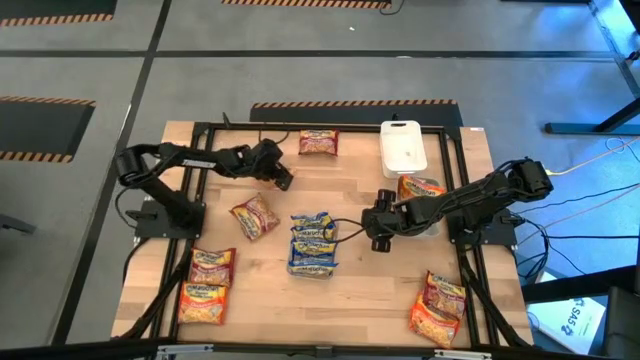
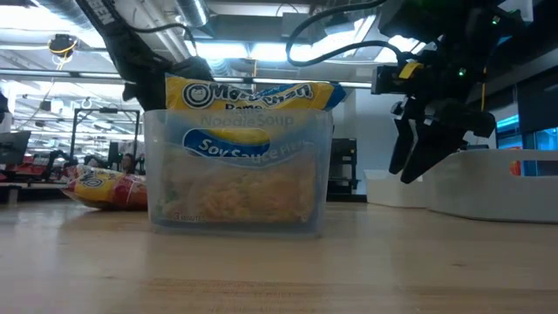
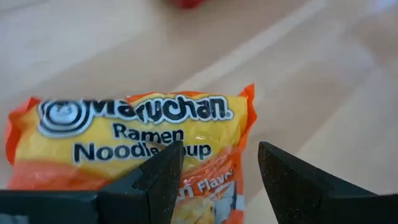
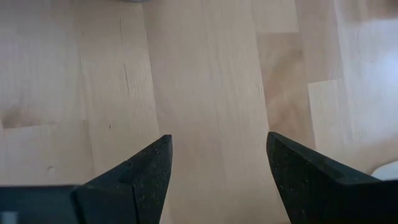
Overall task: Sort Maruchan noodles
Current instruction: Put the top left orange noodle pack into the gray bin
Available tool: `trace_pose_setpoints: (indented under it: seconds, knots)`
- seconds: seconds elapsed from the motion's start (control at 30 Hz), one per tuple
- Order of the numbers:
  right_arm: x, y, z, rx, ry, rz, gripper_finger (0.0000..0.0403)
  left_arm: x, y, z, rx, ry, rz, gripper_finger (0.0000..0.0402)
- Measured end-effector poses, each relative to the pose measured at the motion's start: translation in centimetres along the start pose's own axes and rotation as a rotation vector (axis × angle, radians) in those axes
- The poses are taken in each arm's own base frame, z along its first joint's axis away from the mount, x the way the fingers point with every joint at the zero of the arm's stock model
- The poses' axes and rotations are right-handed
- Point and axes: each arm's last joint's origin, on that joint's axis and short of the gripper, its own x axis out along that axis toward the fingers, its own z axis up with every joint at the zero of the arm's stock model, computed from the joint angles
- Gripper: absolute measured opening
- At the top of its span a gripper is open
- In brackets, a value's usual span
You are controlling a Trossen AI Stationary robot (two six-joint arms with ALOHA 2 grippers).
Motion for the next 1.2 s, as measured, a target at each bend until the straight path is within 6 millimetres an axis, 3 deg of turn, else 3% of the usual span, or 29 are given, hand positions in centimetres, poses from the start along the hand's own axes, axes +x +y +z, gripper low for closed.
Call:
trace_pose_setpoints:
  seconds: [0.17,0.33,0.47,0.6,0.77,0.9,1.07,1.2]
  knots:
    - [0.0,0.0,0.0,0.013,-0.001,-0.001,0.0243,0.8,-2.4,-0.3,0.040,-0.036,-0.182,0.0206]
    - [0.0,-0.1,0.2,0.020,-0.026,-0.028,0.0243,0.4,-5.0,0.0,0.119,-0.089,-0.337,0.0206]
    - [0.0,-0.2,0.5,0.038,-0.066,-0.079,0.0243,-1.3,-6.6,0.9,0.211,-0.114,-0.408,0.0206]
    - [0.2,-1.0,0.8,0.116,-0.080,-0.130,0.0243,-3.7,-6.7,1.4,0.254,-0.131,-0.366,0.0206]
    - [0.6,-3.4,2.1,0.251,-0.113,-0.116,0.0243,-7.0,-5.6,0.8,0.270,-0.122,-0.211,0.0206]
    - [1.0,-6.1,3.7,0.346,-0.207,-0.002,0.0243,-8.4,-5.0,-0.7,0.304,-0.069,-0.055,0.0206]
    - [1.6,-10.2,5.5,0.486,-0.391,0.198,0.0243,-7.4,-4.6,-3.7,0.345,-0.008,0.010,0.0206]
    - [3.3,-12.8,5.9,0.589,-0.451,0.329,0.0243,-5.9,-4.0,-6.2,0.376,-0.012,0.010,0.0206]
